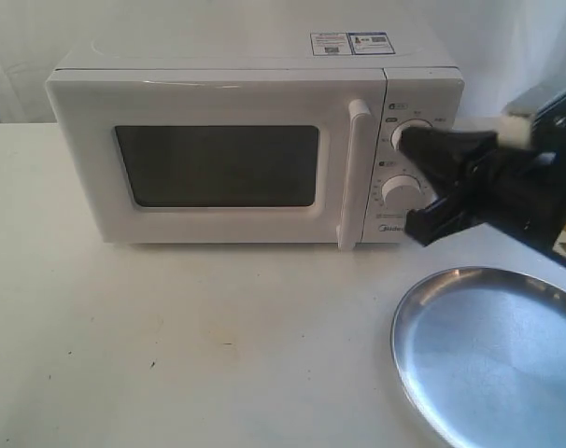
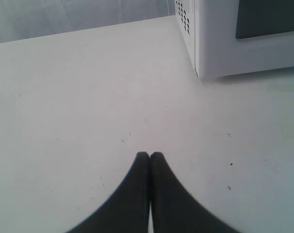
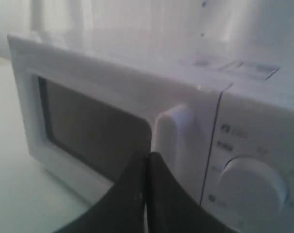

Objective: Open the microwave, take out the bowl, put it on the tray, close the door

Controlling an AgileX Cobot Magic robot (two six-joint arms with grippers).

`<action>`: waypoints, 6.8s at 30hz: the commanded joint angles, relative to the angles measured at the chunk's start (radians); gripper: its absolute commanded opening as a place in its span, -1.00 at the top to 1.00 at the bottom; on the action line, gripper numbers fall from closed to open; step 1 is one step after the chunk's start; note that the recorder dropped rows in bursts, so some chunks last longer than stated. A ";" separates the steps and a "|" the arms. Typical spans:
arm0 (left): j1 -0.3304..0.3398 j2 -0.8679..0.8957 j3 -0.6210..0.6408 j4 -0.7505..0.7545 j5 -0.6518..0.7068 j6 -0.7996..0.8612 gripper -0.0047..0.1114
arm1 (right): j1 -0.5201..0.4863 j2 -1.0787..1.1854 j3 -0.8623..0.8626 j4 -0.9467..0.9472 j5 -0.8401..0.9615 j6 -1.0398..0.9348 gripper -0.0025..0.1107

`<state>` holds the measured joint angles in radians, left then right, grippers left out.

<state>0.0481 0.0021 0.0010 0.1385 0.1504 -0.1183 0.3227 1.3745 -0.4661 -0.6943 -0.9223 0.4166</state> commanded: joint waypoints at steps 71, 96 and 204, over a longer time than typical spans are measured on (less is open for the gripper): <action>-0.001 -0.002 -0.001 -0.004 -0.001 -0.006 0.92 | -0.012 0.484 -0.410 -0.742 -0.299 0.085 0.96; -0.001 -0.002 -0.001 -0.004 -0.001 -0.006 0.92 | 0.116 0.221 -0.284 -0.877 -0.299 0.100 0.96; -0.001 -0.002 -0.001 -0.004 -0.001 -0.006 0.92 | -0.129 0.491 -0.440 -0.587 0.038 0.278 0.22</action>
<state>0.0481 0.0021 0.0010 0.1385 0.1504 -0.1183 0.2079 1.8776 -0.9010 -1.3468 -0.8775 0.7152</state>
